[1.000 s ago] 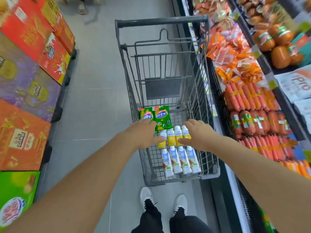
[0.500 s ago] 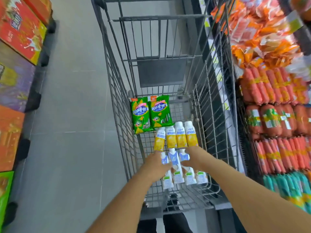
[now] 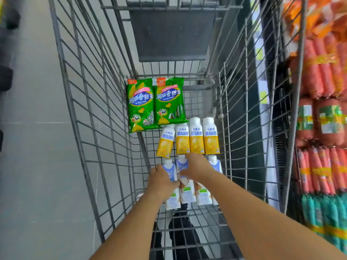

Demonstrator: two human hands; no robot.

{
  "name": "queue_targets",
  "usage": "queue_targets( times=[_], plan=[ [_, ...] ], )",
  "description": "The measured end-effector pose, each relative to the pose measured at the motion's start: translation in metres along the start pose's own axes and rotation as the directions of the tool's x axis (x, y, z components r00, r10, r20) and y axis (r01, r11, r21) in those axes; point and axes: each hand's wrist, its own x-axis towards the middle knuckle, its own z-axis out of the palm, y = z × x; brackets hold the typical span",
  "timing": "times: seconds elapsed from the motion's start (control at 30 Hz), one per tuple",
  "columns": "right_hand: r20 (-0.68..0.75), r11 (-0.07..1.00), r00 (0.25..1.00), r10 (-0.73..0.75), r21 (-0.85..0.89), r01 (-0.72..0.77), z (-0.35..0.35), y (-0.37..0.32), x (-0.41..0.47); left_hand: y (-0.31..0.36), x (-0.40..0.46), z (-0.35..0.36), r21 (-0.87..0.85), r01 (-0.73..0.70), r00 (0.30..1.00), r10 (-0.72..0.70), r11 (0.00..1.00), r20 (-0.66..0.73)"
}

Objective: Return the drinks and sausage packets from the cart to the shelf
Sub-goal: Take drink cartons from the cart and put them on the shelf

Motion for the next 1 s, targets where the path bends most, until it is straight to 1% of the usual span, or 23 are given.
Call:
queue_targets(
  times=[0.03,0.1,0.27,0.43,0.6,0.7,0.83,1.0],
  plan=[
    [-0.004,1.0,1.0,0.003,0.029,-0.003,0.003,0.0,0.001,-0.002,0.003,0.001,-0.001,0.007,1.0,-0.007,1.0,-0.01],
    [-0.007,0.998,1.0,0.013,0.061,-0.012,0.008,-0.002,0.002,-0.002,0.006,0.001,-0.067,0.016,1.0,-0.017,0.998,-0.015],
    [-0.053,0.997,0.999,0.004,0.071,0.0,0.015,-0.001,0.001,-0.006,0.009,-0.001,-0.166,0.046,0.999,-0.047,0.985,-0.006],
    [-0.034,0.999,0.999,-0.014,0.032,0.015,0.012,0.0,-0.001,-0.009,0.005,-0.004,-0.213,0.059,0.998,-0.06,0.975,-0.001],
    [0.019,0.996,0.998,-0.067,-0.055,0.068,0.005,0.0,-0.003,-0.01,0.004,-0.009,-0.129,0.049,0.999,-0.049,0.99,0.005],
    [0.018,0.992,0.995,-0.103,-0.07,0.104,0.001,0.004,-0.01,-0.008,0.001,-0.009,-0.209,0.073,0.996,-0.061,0.975,0.061],
    [-0.006,0.99,0.991,-0.137,-0.022,0.137,-0.005,0.008,-0.031,-0.002,-0.012,-0.016,-0.218,0.004,0.997,0.014,0.976,0.08],
    [-0.089,0.978,0.98,-0.18,0.09,0.188,-0.051,-0.007,-0.07,0.028,-0.036,-0.059,-0.272,-0.114,0.993,0.112,0.955,-0.023]
  ],
)
